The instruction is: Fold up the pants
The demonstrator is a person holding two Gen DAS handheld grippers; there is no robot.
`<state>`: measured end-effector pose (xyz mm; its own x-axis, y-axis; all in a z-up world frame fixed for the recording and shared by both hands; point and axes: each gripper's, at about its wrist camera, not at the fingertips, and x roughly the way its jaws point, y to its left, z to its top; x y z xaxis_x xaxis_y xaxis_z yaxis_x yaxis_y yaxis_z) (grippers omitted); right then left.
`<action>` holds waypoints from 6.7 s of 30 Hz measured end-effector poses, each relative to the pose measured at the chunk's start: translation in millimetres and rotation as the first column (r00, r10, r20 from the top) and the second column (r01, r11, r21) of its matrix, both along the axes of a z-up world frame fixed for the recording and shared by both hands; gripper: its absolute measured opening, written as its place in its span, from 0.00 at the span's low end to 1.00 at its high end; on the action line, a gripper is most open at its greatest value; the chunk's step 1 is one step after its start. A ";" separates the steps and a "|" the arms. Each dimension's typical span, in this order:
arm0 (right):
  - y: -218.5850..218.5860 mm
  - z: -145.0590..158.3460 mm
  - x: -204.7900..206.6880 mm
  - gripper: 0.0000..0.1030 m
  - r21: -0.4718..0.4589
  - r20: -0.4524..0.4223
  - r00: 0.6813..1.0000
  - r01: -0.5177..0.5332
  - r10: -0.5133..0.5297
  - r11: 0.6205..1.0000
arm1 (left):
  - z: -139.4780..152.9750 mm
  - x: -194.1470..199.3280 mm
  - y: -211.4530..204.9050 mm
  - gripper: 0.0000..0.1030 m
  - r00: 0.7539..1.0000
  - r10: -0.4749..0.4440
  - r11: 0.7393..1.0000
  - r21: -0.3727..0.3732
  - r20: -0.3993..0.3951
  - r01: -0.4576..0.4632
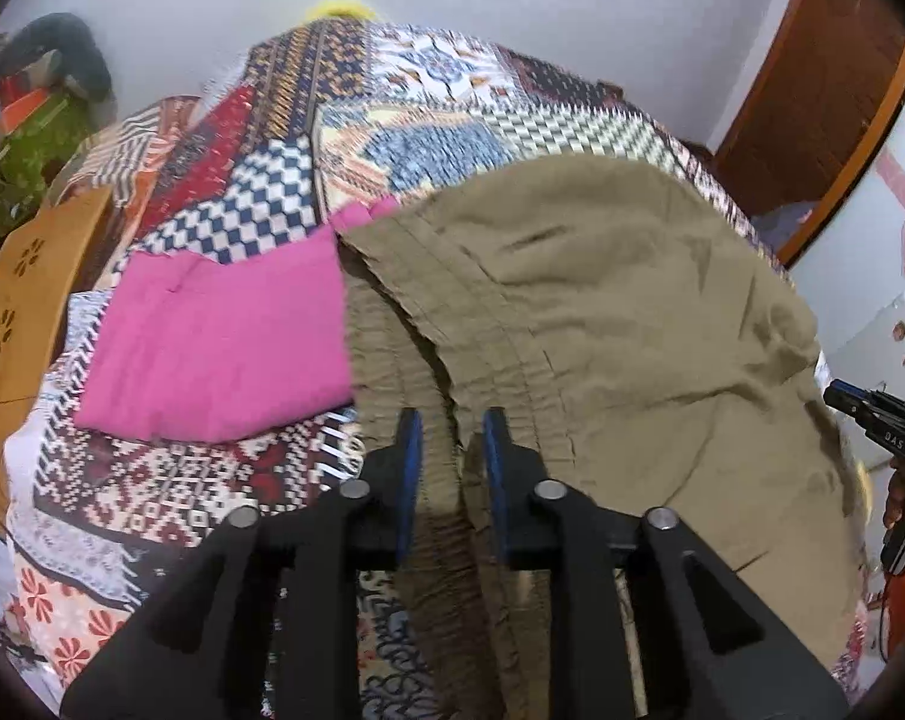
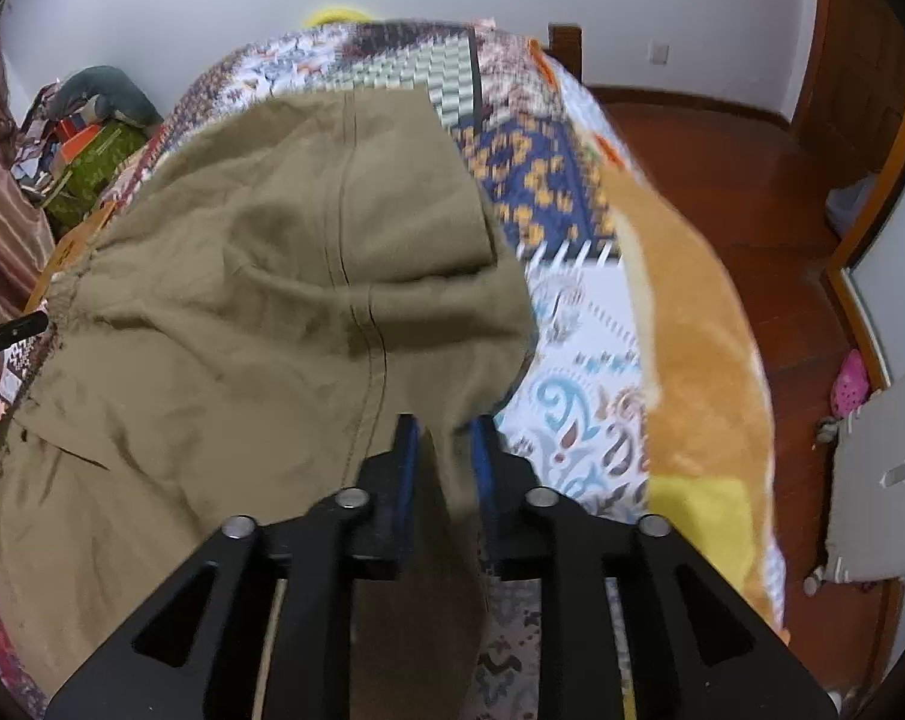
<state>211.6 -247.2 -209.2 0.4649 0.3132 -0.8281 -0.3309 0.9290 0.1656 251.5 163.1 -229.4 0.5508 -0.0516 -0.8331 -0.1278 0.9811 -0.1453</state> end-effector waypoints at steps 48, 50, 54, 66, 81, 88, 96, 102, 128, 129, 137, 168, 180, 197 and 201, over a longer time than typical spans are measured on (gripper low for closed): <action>18.1 -6.1 55.7 0.05 -0.046 0.057 0.998 -0.034 0.036 0.998 | -24.4 60.4 25.0 0.03 0.999 0.012 0.999 0.039 -0.032 -0.011; 16.5 1.2 56.6 0.10 -0.032 0.059 0.998 -0.035 0.037 0.999 | -16.6 61.0 25.0 0.09 1.000 0.008 1.000 0.029 -0.024 -0.007; 11.8 25.6 63.7 0.31 0.018 0.114 0.993 -0.022 0.019 1.000 | -3.2 69.9 21.0 0.35 1.000 -0.002 0.998 0.070 0.005 0.001; 37.4 54.1 125.0 0.44 0.031 0.201 0.979 -0.053 0.045 0.998 | -31.5 126.4 40.9 0.42 0.996 0.021 0.999 -0.026 -0.083 -0.024; 74.0 -9.9 211.2 0.45 0.006 0.016 0.990 -0.141 0.141 0.990 | -60.7 144.6 53.5 0.43 0.996 0.011 0.984 -0.176 -0.087 -0.026; 86.8 -20.6 216.5 0.30 0.059 -0.031 0.983 -0.178 0.180 0.982 | -59.9 140.7 51.2 0.43 0.998 -0.003 0.986 -0.169 -0.064 -0.008; 94.4 -13.6 199.8 0.06 -0.022 0.078 0.977 -0.195 0.196 0.981 | -46.5 134.9 51.2 0.08 1.000 -0.006 0.981 -0.193 -0.018 0.002; 85.2 5.3 183.8 0.03 -0.080 0.203 0.961 -0.175 0.188 0.981 | -15.6 134.3 38.0 0.04 0.997 -0.029 0.993 -0.111 0.066 0.037; 104.4 -34.0 213.4 0.11 -0.113 0.039 0.974 -0.216 0.221 0.970 | -31.4 132.9 3.5 0.04 0.991 -0.128 0.981 0.155 0.040 0.120; 104.3 -31.5 210.8 0.10 -0.126 0.058 0.973 -0.215 0.224 0.968 | -27.6 131.9 2.4 0.04 0.991 -0.126 0.981 0.157 0.050 0.117; 89.9 5.5 193.6 0.09 -0.227 0.300 0.941 -0.089 0.157 0.970 | 10.9 136.0 -7.7 0.03 0.986 -0.121 0.989 0.102 0.116 0.110; 37.4 105.3 130.9 0.09 0.052 0.404 0.914 -0.067 0.040 0.996 | 81.9 98.1 -22.9 0.03 0.973 -0.117 0.993 0.045 0.199 0.110; 18.2 127.1 69.2 0.09 0.115 0.407 0.913 -0.071 0.018 0.991 | 105.3 26.7 -38.2 0.03 0.967 -0.140 0.990 0.023 0.211 0.139; 2.4 120.9 -16.3 0.09 0.173 0.375 0.927 -0.080 0.009 0.982 | 96.5 -64.4 -49.5 0.03 0.970 -0.159 0.986 -0.024 0.183 0.166; -0.1 112.7 -29.0 0.09 0.165 0.353 0.935 -0.077 0.014 0.983 | 88.9 -78.8 -49.7 0.03 0.972 -0.165 0.984 -0.043 0.169 0.175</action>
<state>182.6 -247.3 -96.5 0.6965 0.4650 -0.5465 -0.4382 0.8787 0.1892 172.7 113.4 -140.6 0.6587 -0.2009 -0.7251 0.0701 0.9759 -0.2068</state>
